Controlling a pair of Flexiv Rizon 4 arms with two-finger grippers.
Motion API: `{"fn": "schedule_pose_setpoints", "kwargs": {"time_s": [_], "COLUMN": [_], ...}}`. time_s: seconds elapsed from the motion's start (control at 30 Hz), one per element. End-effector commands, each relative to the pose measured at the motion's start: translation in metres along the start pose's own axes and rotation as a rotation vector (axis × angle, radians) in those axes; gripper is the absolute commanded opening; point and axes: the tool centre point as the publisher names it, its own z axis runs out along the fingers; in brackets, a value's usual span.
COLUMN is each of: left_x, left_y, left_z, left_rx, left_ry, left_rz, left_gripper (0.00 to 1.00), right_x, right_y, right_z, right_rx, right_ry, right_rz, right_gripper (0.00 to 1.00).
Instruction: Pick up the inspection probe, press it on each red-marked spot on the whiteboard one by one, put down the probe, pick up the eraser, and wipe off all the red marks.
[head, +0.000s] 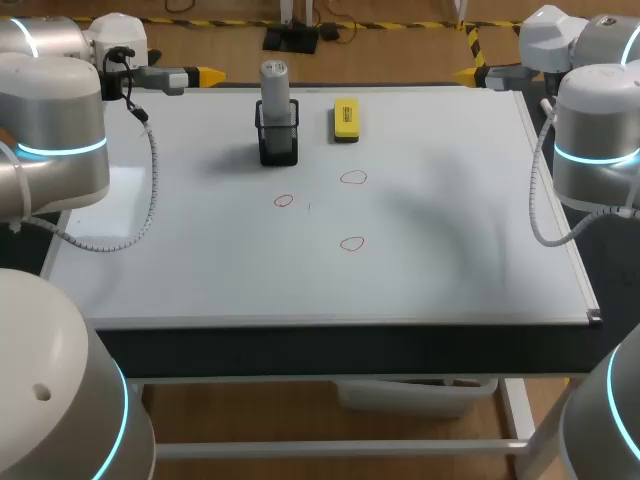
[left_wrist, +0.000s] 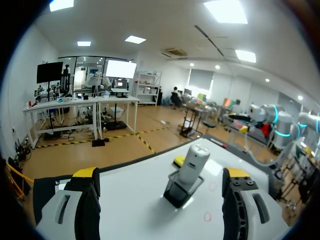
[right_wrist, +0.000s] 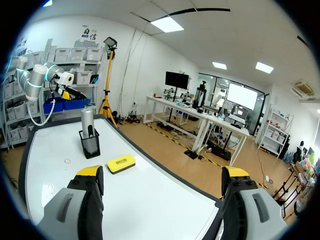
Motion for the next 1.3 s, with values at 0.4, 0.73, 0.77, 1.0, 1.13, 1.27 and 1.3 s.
{"fn": "schedule_pose_setpoints", "kwargs": {"time_s": [0.4, 0.73, 0.77, 1.0, 1.13, 1.27, 1.3], "left_x": [0.0, -0.002, -0.002, -0.002, -0.003, -0.004, -0.003], "left_y": [0.0, 0.003, 0.003, 0.003, 0.004, 0.005, 0.005], "left_z": [0.0, 0.003, 0.003, 0.011, 0.016, 0.019, 0.02], "left_rx": [0.0, 0.003, 0.003, 0.032, 0.044, 0.052, 0.055], "left_ry": [0.0, 0.014, 0.018, 0.092, 0.117, 0.164, 0.181], "left_rz": [0.0, -0.003, 0.0, 0.025, 0.032, 0.033, 0.036], "left_gripper": [1.0, 1.0, 1.0, 1.0, 1.0, 1.0, 1.0], "right_x": [0.0, 0.0, 0.0, 0.0, 0.0, 0.0, 0.0], "right_y": [0.0, 0.0, 0.0, 0.0, 0.0, 0.0, 0.0], "right_z": [0.0, 0.0, 0.0, 0.0, 0.0, 0.0, 0.0], "right_rx": [0.002, 0.002, 0.002, 0.002, 0.002, 0.002, 0.002], "right_ry": [0.001, 0.001, 0.001, 0.001, 0.001, 0.001, 0.001], "right_rz": [0.0, 0.0, 0.0, 0.0, 0.0, 0.0, 0.0], "right_gripper": [1.0, 1.0, 1.0, 1.0, 1.0, 1.0, 1.0]}}
